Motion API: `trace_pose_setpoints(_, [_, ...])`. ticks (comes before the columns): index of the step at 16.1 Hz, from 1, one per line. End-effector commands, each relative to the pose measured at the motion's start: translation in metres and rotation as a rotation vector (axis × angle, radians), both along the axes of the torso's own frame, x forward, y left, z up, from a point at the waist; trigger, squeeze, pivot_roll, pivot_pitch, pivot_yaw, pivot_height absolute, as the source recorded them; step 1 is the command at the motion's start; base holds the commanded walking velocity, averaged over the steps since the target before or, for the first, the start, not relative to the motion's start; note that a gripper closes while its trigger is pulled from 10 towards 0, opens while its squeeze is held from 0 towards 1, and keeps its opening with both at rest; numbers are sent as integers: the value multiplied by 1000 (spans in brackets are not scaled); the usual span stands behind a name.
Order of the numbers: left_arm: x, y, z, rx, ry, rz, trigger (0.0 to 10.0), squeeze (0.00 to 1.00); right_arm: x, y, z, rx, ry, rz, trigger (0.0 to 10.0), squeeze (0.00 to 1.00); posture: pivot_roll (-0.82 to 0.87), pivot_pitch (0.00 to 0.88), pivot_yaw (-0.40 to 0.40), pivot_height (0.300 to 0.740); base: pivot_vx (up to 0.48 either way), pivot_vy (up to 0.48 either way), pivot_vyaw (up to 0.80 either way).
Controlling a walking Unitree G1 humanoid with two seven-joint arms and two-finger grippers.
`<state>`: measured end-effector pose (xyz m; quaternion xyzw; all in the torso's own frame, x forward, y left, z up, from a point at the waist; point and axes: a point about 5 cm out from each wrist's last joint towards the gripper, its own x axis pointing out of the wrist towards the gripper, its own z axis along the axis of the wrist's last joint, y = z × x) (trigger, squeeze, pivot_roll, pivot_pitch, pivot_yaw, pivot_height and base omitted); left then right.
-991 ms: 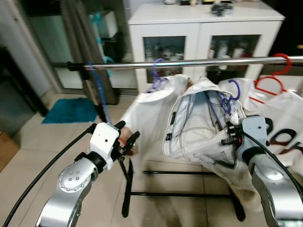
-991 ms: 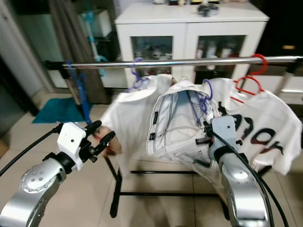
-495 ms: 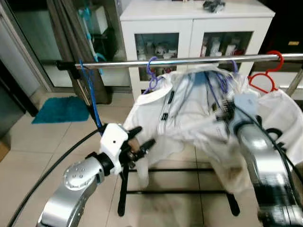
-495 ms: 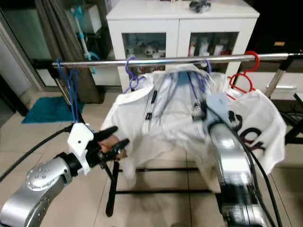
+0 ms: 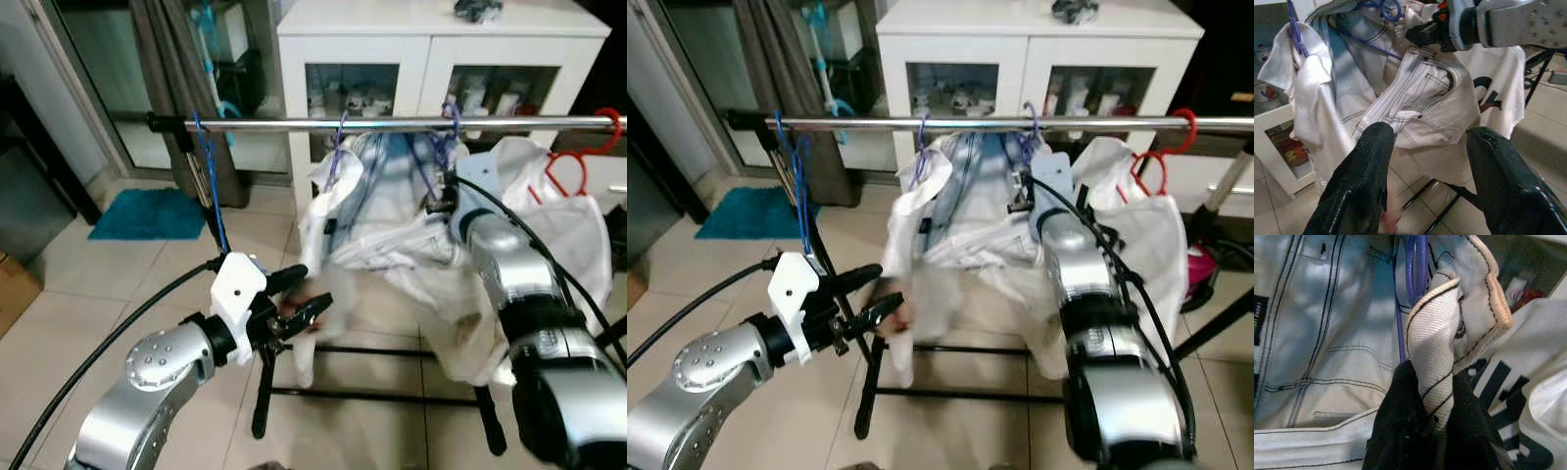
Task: Hang hanger
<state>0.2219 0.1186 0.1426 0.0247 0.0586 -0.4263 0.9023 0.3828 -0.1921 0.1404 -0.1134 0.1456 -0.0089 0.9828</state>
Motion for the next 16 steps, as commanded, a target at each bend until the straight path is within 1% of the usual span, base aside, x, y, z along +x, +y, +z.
trace_pose_setpoints(1, [-2,-3,5,2,-8,-22,10000,0,6,-1,4,16,33,-12,10000,0,-98,11,86,740,0,0,0])
trace_pose_setpoints(4, [-2,-2,5,7,-5,-19,10000,0,4,-4,-10,15,130,-25,10000,0,-100,16,89,740,0,0,0])
trace_pose_setpoints(6, [-2,-2,4,10,-4,-20,10000,0,4,-6,-11,28,126,-27,10000,0,-101,13,89,740,0,0,0])
trace_pose_setpoints(7, [-1,-2,4,9,-8,-16,10000,0,4,-8,-9,28,99,-31,10000,1000,-101,9,89,740,0,0,0])
trace_pose_setpoints(9, [2,1,4,14,-32,22,10000,0,0,-18,-2,30,-33,-13,10000,1000,-99,3,88,740,0,0,0])
trace_pose_setpoints(10, [3,3,2,25,-42,40,10000,0,-8,-19,0,77,-106,34,10000,1000,-98,0,93,740,0,0,0])
trace_pose_setpoints(11, [5,7,1,25,-46,71,10000,0,-21,-13,4,150,-187,91,10000,1000,-102,0,102,740,0,0,0])
trace_pose_setpoints(12, [6,9,0,30,-45,86,10000,0,-29,-12,6,163,-224,106,10000,1000,-102,0,107,740,0,0,0])
trace_pose_setpoints(13, [8,11,-2,37,-46,121,10000,0,-46,-8,11,230,-284,165,10000,1000,-102,0,112,740,0,0,0])
trace_pose_setpoints(14, [9,13,-3,35,-50,144,10000,0,-54,-8,12,242,-307,189,10000,1000,-104,0,114,740,0,0,0])
trace_pose_setpoints(15, [12,14,-5,37,-55,165,10000,0,-77,-12,19,226,-379,213,10000,1000,-111,0,125,740,0,0,0])
trace_pose_setpoints(16, [12,15,-5,31,-53,184,10000,0,-84,-13,23,230,-418,211,10000,1000,-113,0,125,740,0,0,0])
